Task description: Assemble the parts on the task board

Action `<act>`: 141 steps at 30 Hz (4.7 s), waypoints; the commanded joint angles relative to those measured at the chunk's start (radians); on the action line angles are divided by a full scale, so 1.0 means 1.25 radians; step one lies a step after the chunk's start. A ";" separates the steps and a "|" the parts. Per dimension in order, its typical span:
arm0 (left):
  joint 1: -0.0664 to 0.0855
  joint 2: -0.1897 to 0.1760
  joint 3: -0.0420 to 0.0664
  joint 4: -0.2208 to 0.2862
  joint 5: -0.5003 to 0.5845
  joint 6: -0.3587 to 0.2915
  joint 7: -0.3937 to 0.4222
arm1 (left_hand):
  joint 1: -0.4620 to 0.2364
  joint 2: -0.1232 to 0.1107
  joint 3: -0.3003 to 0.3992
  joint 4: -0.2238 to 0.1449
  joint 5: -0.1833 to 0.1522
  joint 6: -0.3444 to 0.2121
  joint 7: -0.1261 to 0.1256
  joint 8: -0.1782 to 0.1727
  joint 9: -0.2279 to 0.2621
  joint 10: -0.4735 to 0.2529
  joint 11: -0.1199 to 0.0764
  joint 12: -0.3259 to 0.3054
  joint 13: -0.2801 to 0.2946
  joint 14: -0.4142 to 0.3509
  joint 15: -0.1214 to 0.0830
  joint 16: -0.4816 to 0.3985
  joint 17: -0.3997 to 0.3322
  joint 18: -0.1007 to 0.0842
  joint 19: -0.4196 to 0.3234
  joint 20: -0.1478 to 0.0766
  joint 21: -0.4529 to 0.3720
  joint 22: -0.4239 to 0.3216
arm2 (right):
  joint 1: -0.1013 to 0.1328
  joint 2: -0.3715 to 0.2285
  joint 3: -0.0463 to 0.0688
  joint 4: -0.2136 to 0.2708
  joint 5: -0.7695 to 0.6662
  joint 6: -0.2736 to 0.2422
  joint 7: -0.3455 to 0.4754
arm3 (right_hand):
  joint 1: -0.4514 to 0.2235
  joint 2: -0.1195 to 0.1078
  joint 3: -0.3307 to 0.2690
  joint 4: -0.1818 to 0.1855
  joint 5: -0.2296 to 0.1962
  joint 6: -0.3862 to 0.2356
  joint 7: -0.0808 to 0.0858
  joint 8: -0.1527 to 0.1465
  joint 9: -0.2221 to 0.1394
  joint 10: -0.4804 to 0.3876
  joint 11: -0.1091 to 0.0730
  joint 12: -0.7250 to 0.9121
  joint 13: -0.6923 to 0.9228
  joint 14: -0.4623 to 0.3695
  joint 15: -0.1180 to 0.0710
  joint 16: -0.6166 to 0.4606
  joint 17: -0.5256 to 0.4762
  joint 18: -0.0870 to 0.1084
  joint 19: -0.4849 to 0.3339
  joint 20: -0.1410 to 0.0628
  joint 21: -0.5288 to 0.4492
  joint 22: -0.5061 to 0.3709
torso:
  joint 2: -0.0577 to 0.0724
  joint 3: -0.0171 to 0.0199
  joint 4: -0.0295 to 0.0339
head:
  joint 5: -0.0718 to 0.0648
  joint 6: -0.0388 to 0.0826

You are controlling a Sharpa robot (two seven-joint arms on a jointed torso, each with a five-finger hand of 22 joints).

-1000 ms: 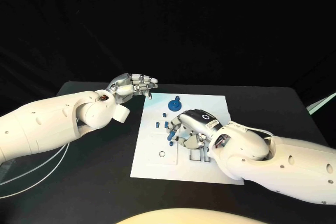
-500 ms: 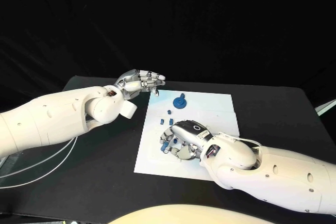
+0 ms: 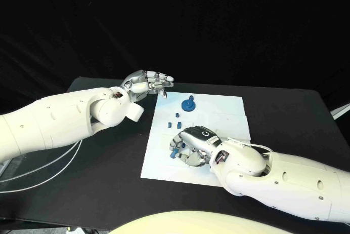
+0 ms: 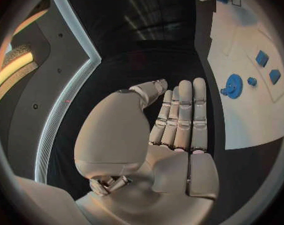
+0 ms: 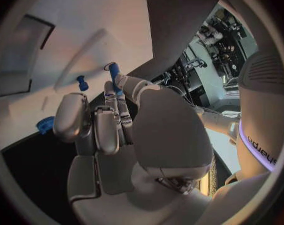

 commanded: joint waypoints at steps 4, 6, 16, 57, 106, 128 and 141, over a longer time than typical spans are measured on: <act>0.000 0.000 0.001 0.002 0.001 0.002 0.001 | 0.002 0.006 -0.039 0.000 -0.002 -0.009 0.001 0.019 -0.007 -0.011 0.004 -0.004 -0.008 -0.006 -0.001 -0.013 -0.009 0.010 0.005 0.005 -0.009 -0.008 | -0.001 0.000 -0.001 -0.006 -0.015 0.016 -0.010 | -0.026 0.022 0.046 -0.021 0.014 0.019 0.002 0.049 0.039 0.073 -0.022 0.017 0.040 0.031 -0.007 0.011 0.010 -0.018 0.015 -0.001 0.004 0.071 | 0.000 -0.0001 0.0007 | 0.000 -0.003; 0.000 -0.001 0.001 0.003 0.001 0.002 0.001 | 0.002 0.006 -0.040 0.001 -0.002 -0.010 0.001 0.020 -0.007 -0.012 0.004 -0.003 -0.008 -0.005 0.000 -0.014 -0.009 0.010 0.006 0.005 -0.010 -0.008 | -0.002 0.001 -0.001 -0.007 -0.022 0.015 -0.017 | -0.026 0.022 0.046 -0.021 0.014 0.019 0.002 0.049 0.039 0.073 -0.022 0.017 0.040 0.031 -0.007 0.011 0.010 -0.018 0.015 -0.001 0.004 0.071 | 0.000 -0.0003 0.0007 | 0.000 -0.003; 0.000 -0.003 0.001 0.003 0.001 0.004 -0.001 | 0.002 0.006 -0.040 0.001 -0.002 -0.010 0.001 0.020 -0.007 -0.012 0.004 -0.003 -0.008 -0.005 0.000 -0.014 -0.009 0.010 0.006 0.005 -0.010 -0.008 | -0.003 0.001 -0.002 -0.002 -0.055 -0.012 -0.043 | -0.027 0.023 0.047 -0.023 0.015 0.019 0.003 0.049 0.040 0.073 -0.022 0.016 0.040 0.031 -0.007 0.010 0.009 -0.019 0.015 -0.001 0.006 0.072 | -0.001 -0.0003 0.0006 | 0.000 -0.004; 0.001 -0.006 0.001 0.005 0.001 0.005 -0.005 | 0.002 0.007 -0.041 0.001 -0.002 -0.010 0.001 0.021 -0.007 -0.013 0.004 -0.002 -0.009 -0.005 0.000 -0.015 -0.010 0.010 0.007 0.005 -0.011 -0.009 | -0.005 0.022 -0.006 0.012 -0.114 0.045 -0.106 | -0.066 0.020 0.039 -0.029 0.008 0.008 0.003 0.054 0.050 0.064 -0.018 0.001 0.046 0.030 -0.003 0.007 0.003 -0.017 0.011 0.002 -0.005 0.071 | -0.001 -0.0004 0.0003 | -0.002 -0.008; 0.001 -0.008 0.001 0.006 0.001 0.008 -0.010 | 0.004 0.008 -0.043 0.002 -0.002 -0.012 0.001 0.024 -0.008 -0.016 0.004 -0.002 -0.010 -0.005 0.000 -0.017 -0.011 0.010 0.007 0.005 -0.013 -0.011 | -0.006 0.028 -0.006 0.012 -0.119 0.083 -0.138 | -0.087 0.015 0.033 -0.028 0.011 0.002 0.001 0.056 0.054 0.066 -0.018 -0.004 0.051 0.029 -0.003 0.005 -0.001 -0.016 0.010 0.003 -0.009 0.071 | 0.000 -0.0013 0.0005 | -0.001 -0.012; 0.001 -0.011 0.001 0.008 0.001 0.010 -0.013 | 0.004 0.008 -0.043 0.002 -0.002 -0.013 0.001 0.024 -0.008 -0.017 0.004 -0.001 -0.010 -0.005 0.000 -0.018 -0.012 0.010 0.008 0.005 -0.014 -0.011 | -0.006 0.030 -0.007 0.004 -0.107 0.079 -0.143 | -0.139 -0.038 0.022 -0.022 0.051 -0.106 0.017 -0.015 0.022 -0.035 0.007 -0.029 0.052 0.028 0.017 0.012 0.003 -0.009 -0.002 0.020 -0.064 0.055 | 0.000 0.0002 0.0000 | -0.001 -0.014; 0.001 -0.012 0.001 0.008 0.001 0.010 -0.013 | 0.004 0.008 -0.043 0.002 -0.002 -0.013 0.001 0.024 -0.008 -0.017 0.004 -0.001 -0.010 -0.005 0.000 -0.018 -0.012 0.010 0.008 0.005 -0.014 -0.011 | -0.006 0.023 -0.007 0.010 -0.103 0.067 -0.140 | -0.104 -0.035 -0.142 -0.002 0.034 -0.161 0.007 -0.055 0.002 -0.133 0.016 0.019 0.057 0.009 0.025 -0.025 -0.053 0.006 -0.020 0.028 -0.176 0.008 | -0.001 0.0001 0.0001 | -0.002 -0.014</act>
